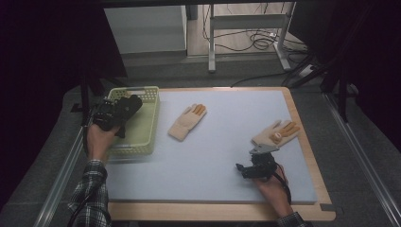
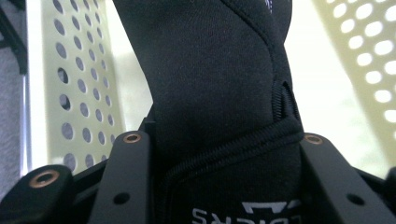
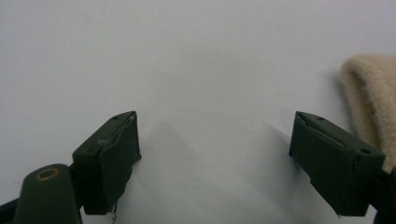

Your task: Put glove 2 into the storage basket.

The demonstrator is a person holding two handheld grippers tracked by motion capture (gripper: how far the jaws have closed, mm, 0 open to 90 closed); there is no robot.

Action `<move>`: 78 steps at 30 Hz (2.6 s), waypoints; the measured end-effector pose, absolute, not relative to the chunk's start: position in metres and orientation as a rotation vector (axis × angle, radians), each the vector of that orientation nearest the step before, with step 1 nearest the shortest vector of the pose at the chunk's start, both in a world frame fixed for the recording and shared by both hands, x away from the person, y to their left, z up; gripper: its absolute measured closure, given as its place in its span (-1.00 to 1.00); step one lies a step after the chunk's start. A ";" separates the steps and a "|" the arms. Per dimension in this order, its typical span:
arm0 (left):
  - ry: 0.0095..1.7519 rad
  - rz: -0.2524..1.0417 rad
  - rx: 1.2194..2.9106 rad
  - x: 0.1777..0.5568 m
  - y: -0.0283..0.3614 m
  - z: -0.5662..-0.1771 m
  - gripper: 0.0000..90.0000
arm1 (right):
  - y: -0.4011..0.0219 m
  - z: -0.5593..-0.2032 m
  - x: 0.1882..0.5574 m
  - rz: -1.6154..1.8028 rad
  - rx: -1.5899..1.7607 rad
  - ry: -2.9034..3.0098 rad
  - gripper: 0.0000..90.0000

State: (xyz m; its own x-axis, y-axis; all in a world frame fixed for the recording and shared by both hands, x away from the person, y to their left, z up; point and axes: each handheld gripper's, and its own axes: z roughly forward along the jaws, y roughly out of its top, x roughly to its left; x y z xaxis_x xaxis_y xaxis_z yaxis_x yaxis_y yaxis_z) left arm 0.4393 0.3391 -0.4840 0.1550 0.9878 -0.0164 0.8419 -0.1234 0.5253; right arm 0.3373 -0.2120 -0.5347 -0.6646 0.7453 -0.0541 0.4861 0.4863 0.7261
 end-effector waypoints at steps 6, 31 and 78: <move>1.831 0.466 2.083 0.451 0.341 -0.490 0.21 | -0.212 -0.535 0.337 0.990 1.030 2.374 -0.65; 1.690 0.389 2.041 0.439 0.341 -0.461 -0.94 | -0.212 -0.535 0.337 0.989 1.030 2.374 -0.65; 0.892 0.428 2.127 0.333 0.202 -0.451 -0.98 | -0.212 -0.534 0.337 0.985 1.032 2.375 -0.65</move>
